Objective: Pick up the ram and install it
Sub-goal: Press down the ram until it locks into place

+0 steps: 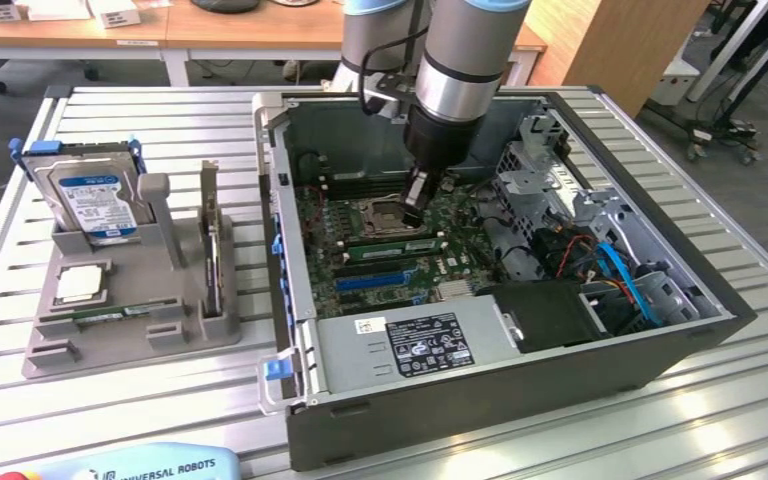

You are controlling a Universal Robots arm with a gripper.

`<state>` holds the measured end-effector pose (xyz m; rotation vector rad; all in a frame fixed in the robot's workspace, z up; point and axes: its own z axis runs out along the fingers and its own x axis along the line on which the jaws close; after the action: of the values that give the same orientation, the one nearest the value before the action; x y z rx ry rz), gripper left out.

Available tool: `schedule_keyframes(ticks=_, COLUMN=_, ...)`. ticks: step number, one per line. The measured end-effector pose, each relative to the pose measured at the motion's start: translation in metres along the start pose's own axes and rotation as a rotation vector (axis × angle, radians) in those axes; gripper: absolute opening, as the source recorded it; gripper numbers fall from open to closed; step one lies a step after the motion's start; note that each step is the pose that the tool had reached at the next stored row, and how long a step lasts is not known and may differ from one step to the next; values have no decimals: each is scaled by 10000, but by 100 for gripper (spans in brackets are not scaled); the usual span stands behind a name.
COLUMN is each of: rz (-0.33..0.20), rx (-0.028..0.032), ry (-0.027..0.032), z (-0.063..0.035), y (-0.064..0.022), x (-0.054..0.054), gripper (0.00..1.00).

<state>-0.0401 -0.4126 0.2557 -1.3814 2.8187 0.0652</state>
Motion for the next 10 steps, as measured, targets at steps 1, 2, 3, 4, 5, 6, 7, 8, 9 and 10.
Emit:
schedule_keyframes(ticks=1, rz=155, rx=3, ry=-5, z=0, y=0, x=0, gripper=10)
schedule_keyframes(ticks=2, rz=310, rx=6, ry=-12, z=1, y=0, x=0, gripper=10)
schedule_keyframes(ticks=3, rz=466, rx=9, ry=-17, z=1, y=0, x=0, gripper=10)
schedule_keyframes(ticks=4, rz=622, rx=13, ry=-23, z=1, y=0, x=0, gripper=10)
schedule_keyframes(ticks=5, rz=779, rx=15, ry=-28, z=1, y=0, x=0, gripper=10)
schedule_keyframes(ticks=6, rz=950, rx=19, ry=-35, z=2, y=0, x=0, gripper=10)
schedule_keyframes(ticks=7, rz=1106, rx=22, ry=-41, z=2, y=0, x=0, gripper=10)
schedule_keyframes(ticks=8, rz=1264, rx=25, ry=-46, z=2, y=0, x=0, gripper=10)
schedule_keyframes(ticks=9, rz=1421, rx=28, ry=-52, z=2, y=0, x=0, gripper=10)
schedule_keyframes(ticks=10, rz=1580, rx=32, ry=-58, z=3, y=0, x=0, gripper=10)
